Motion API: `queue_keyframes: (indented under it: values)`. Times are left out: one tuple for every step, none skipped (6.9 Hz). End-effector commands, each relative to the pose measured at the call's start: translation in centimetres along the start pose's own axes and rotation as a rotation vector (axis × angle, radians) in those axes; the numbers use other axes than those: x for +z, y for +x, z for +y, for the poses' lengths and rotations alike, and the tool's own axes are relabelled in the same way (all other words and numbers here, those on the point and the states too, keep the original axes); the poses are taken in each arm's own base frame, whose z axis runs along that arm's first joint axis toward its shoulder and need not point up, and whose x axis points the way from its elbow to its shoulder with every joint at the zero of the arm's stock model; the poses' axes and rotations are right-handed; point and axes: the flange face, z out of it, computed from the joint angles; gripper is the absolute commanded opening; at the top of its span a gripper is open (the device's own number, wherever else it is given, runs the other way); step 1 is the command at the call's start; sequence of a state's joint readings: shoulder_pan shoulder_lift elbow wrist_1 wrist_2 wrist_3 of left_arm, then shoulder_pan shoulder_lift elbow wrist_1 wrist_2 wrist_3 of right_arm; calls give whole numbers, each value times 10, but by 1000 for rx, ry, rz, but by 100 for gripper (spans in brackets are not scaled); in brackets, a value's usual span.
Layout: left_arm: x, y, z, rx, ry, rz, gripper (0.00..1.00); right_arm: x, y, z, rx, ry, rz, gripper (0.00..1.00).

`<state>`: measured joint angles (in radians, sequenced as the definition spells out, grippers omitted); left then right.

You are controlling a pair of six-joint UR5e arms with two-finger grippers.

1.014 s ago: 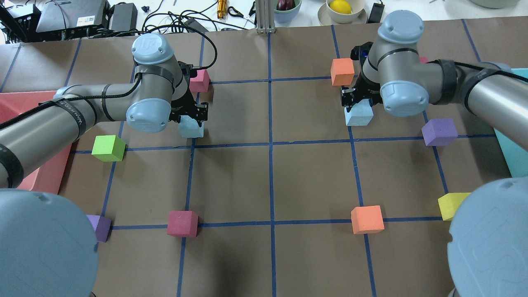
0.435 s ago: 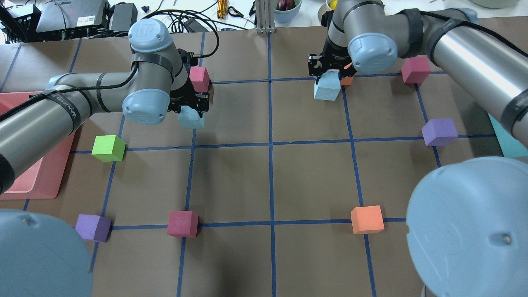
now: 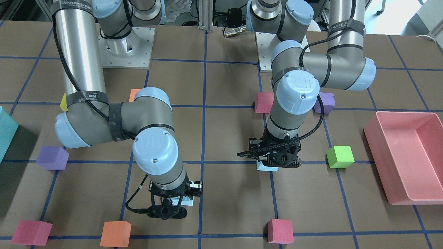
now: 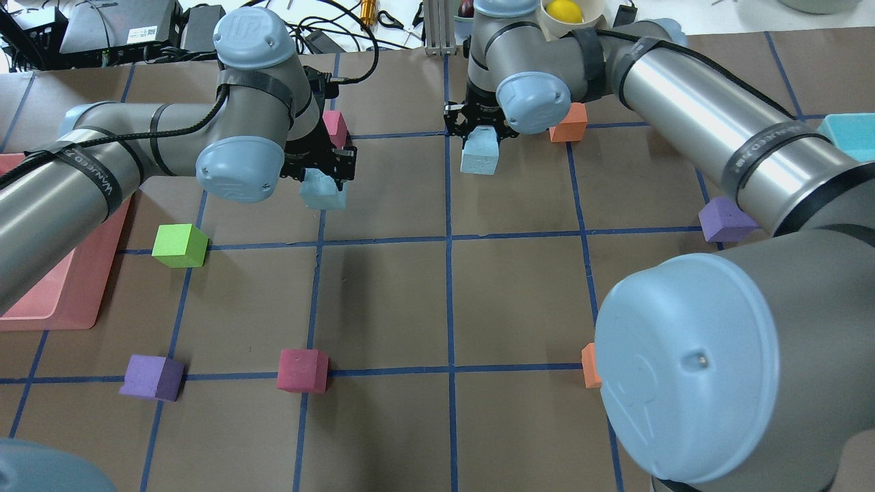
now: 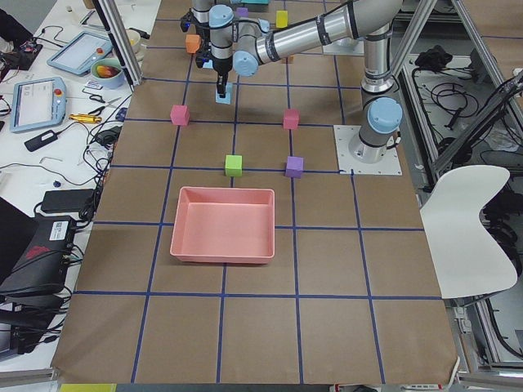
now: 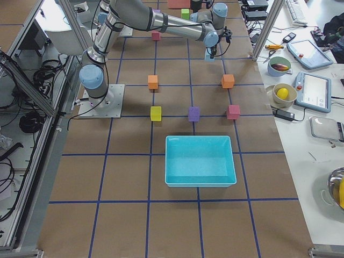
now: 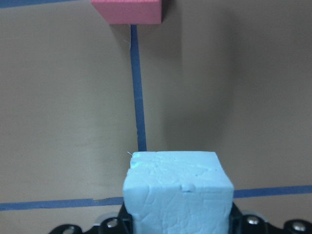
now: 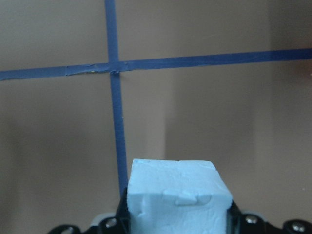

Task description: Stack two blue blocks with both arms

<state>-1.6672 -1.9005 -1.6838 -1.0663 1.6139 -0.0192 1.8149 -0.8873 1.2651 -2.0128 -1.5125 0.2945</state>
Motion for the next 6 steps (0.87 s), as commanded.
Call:
queue_keyframes:
  values:
    - [-1,2,-9,1,0,3,15,23,-27,7,-20,-21,4,0]
    - [-7,0,-18,-1,10,5,15,36,-31,9,-25,-38,10,3]
    - [-4,0,-25,1,9,6,15,40,-31,9,-26,-40,12,21]
    - [-2,1,-32,1,10,11,15,42,-31,10,-23,-45,14,64]
    - [0,1,-40,0,13,13,15,43,-31,11,-23,-47,13,79]
    - [9,2,-47,1,5,15,15,42,-31,11,-26,-45,14,90]
